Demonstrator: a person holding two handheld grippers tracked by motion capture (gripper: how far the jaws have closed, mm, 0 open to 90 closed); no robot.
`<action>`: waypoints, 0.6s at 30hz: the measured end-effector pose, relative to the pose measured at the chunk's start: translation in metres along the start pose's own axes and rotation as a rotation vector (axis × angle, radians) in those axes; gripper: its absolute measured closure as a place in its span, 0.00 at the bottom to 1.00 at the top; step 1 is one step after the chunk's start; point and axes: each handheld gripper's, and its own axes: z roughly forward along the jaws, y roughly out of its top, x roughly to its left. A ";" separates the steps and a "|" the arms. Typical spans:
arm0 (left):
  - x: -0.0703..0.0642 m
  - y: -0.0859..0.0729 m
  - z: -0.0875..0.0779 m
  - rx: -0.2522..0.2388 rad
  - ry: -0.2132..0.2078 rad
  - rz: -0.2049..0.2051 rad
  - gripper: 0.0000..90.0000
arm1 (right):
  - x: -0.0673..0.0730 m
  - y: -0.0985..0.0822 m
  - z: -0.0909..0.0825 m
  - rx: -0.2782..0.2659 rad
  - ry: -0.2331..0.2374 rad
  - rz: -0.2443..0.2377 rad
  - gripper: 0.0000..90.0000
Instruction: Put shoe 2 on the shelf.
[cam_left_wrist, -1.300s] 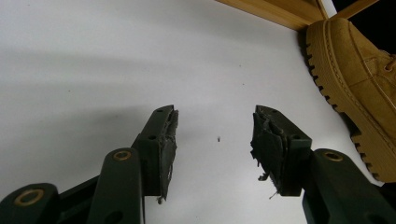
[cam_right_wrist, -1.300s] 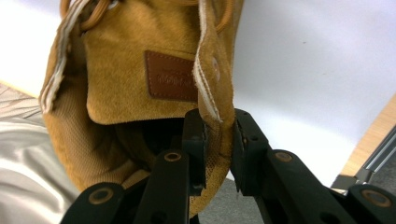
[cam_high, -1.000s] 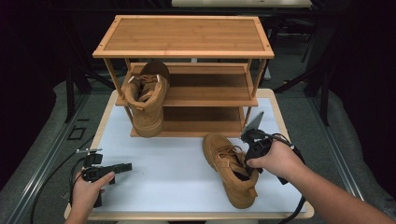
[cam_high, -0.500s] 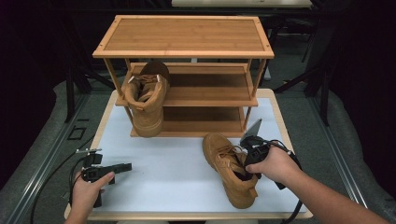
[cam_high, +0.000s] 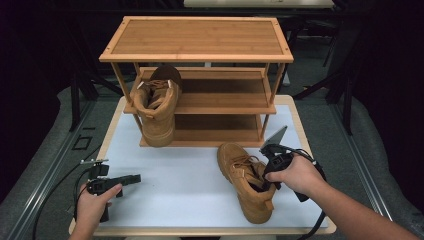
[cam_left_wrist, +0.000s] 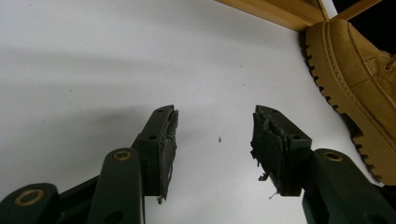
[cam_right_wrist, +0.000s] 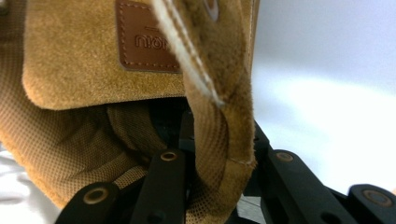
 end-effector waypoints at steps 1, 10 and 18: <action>0.000 0.000 0.000 0.000 0.000 -0.001 0.55 | 0.000 0.000 -0.001 -0.004 0.016 0.006 0.84; 0.000 0.000 -0.001 -0.004 -0.001 -0.006 0.55 | -0.008 -0.006 -0.005 -0.060 0.224 0.077 0.85; 0.000 0.000 -0.001 -0.005 -0.001 -0.007 0.55 | -0.009 -0.010 -0.012 -0.093 0.287 0.111 0.86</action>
